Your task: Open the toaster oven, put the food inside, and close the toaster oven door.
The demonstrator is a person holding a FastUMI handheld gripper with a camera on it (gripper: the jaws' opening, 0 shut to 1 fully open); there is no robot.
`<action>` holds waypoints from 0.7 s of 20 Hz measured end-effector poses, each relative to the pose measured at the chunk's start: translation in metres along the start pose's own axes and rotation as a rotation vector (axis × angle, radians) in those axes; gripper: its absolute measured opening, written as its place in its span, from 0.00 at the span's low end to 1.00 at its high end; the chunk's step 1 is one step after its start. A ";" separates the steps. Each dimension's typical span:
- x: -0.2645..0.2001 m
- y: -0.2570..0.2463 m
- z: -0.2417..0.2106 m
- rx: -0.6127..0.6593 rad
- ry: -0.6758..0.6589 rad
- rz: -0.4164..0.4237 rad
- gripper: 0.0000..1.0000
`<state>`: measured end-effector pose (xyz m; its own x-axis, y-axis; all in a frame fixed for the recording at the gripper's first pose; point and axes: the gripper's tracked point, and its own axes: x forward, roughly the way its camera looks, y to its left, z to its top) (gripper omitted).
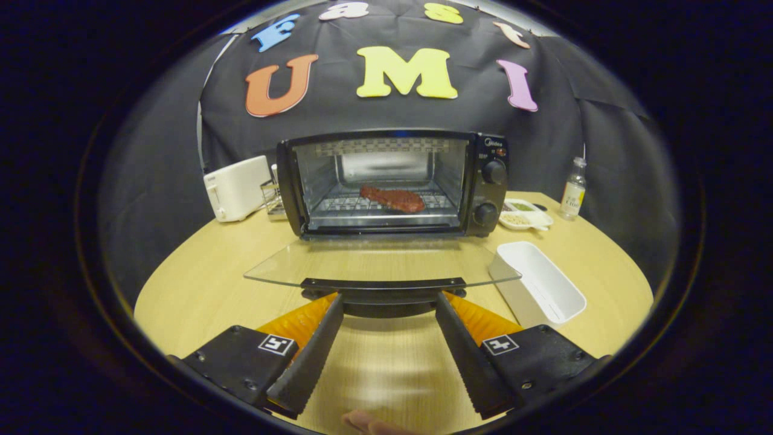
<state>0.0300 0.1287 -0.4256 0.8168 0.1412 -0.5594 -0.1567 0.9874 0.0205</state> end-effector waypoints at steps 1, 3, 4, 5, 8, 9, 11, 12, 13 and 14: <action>-0.001 0.000 0.007 -0.008 -0.021 0.001 0.98; -0.001 0.001 0.017 -0.022 -0.038 0.003 0.98; -0.001 0.001 0.023 -0.022 -0.049 0.006 0.98; -0.004 0.003 0.030 -0.022 -0.066 0.009 0.98; -0.002 0.003 0.052 -0.026 -0.105 0.017 0.98; -0.002 0.003 0.058 -0.023 -0.110 0.019 0.99; 0.000 0.004 0.073 -0.025 -0.121 0.022 0.99; 0.002 0.005 0.080 -0.025 -0.125 0.023 0.99; 0.004 0.005 0.087 -0.026 -0.129 0.025 0.99; 0.005 0.005 0.093 -0.025 -0.132 0.026 0.99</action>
<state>0.0851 0.1413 -0.3517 0.8777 0.1768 -0.4454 -0.1913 0.9814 0.0126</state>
